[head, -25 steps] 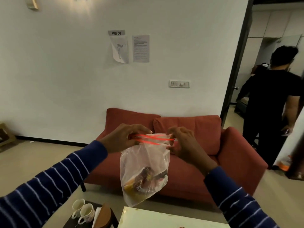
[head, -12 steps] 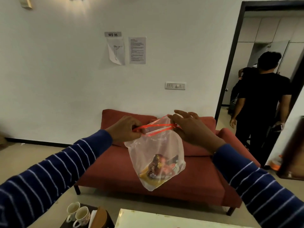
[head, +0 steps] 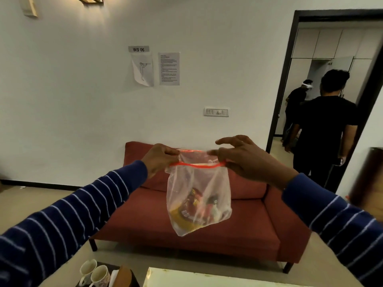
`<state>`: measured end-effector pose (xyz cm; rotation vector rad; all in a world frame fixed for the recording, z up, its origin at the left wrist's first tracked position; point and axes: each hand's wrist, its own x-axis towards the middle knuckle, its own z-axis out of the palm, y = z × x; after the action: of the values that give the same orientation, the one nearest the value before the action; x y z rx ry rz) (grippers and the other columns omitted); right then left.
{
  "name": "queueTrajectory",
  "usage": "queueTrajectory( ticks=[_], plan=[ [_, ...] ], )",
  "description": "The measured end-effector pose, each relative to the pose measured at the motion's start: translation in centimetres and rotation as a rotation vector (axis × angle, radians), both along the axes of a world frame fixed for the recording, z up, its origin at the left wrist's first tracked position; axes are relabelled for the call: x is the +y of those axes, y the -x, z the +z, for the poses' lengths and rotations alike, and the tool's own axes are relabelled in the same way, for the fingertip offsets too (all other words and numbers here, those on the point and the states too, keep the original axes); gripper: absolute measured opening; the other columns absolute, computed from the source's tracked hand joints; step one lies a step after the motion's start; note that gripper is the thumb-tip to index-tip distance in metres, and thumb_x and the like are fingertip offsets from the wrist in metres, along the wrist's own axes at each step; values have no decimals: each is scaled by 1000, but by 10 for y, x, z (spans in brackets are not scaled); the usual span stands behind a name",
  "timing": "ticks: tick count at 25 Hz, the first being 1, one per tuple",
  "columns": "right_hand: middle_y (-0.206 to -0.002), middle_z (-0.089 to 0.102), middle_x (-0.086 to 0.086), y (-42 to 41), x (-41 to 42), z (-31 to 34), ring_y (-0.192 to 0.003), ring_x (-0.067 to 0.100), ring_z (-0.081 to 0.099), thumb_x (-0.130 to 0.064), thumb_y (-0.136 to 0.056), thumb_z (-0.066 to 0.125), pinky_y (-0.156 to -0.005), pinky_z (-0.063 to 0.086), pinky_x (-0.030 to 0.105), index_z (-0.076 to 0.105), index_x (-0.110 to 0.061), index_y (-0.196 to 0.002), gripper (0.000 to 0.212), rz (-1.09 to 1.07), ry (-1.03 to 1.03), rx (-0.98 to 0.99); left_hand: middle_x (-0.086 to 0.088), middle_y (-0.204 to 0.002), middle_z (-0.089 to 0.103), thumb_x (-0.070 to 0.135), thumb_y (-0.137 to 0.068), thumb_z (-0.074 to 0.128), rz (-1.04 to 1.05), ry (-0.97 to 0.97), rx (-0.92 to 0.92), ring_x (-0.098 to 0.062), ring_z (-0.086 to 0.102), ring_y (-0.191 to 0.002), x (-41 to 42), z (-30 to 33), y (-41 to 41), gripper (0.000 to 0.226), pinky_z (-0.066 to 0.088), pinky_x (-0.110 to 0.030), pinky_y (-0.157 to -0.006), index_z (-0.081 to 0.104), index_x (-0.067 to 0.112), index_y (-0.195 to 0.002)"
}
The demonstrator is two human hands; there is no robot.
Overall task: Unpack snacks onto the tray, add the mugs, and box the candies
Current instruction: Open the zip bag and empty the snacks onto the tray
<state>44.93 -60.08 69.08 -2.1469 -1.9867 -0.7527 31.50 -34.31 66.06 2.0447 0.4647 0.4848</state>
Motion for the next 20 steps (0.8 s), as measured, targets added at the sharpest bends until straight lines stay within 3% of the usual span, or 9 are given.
queueTrajectory(
  ticks=[3,5,6,7,8,11,13,16,20],
  plan=[
    [-123,69,-2,10,-11,-7,-131,17,54,-34,-91,65,-108,39,44,60,-32,-115,25,73,108,-314,-7,-106,73,-7,-85,64,-4,-73,15,-16,72,-90,-9,9,-2,39,61,-23,-75,68,5,-121],
    [-125,68,0,10,-16,-10,-131,16,52,-46,-88,63,-112,32,43,62,-33,-106,22,15,237,-388,-6,-98,73,-6,-82,64,-9,-180,9,-9,71,-78,-18,16,-1,43,55,-14,-62,70,12,-121],
    [-128,66,0,10,-18,-10,-135,15,47,-58,-87,55,-116,25,43,64,-34,-104,31,-47,297,-357,15,-89,61,-4,-82,65,-16,-250,7,-11,70,-81,-23,18,-1,45,51,-10,-59,70,15,-122],
    [-130,65,-1,10,-20,-7,-138,13,43,-69,-85,43,-118,21,43,67,-33,-102,46,-94,334,-289,0,-127,48,-2,-81,66,-16,-315,10,-15,69,-91,-28,20,-3,47,49,-9,-60,69,18,-124],
    [-128,65,-2,14,-19,-4,-137,11,43,-73,-86,33,-117,21,41,69,-33,-102,56,-97,325,-170,-6,-121,67,0,-81,66,-17,-368,18,-17,67,-101,-32,21,-5,50,50,-12,-66,66,19,-127],
    [-103,73,-5,29,6,0,-100,11,65,-45,-99,37,-91,45,26,72,-23,-106,42,43,54,156,0,-134,57,3,-80,67,-32,-488,28,-15,58,-110,-44,25,-7,56,50,-22,-79,61,21,-133],
    [-96,71,-6,36,31,1,-84,12,64,-24,-102,43,-80,48,26,72,-14,-107,30,-35,38,334,-1,-131,58,5,-80,69,-54,-573,47,-11,52,-103,-51,27,-8,57,43,-22,-83,59,21,-135],
    [-98,66,3,40,61,-6,-84,18,57,-16,-103,41,-79,44,29,65,-9,-100,26,-311,389,369,-1,-128,60,7,-82,67,-109,-625,26,-9,49,-94,-65,28,-8,55,40,-20,-80,59,20,-134],
    [-125,61,9,35,81,-21,-115,24,58,-14,-102,46,-91,43,28,56,-8,-130,31,-432,528,360,-1,-123,62,8,-84,63,-115,-642,10,-14,53,-93,-73,23,-5,49,41,-22,-79,61,19,-131]
  ],
)
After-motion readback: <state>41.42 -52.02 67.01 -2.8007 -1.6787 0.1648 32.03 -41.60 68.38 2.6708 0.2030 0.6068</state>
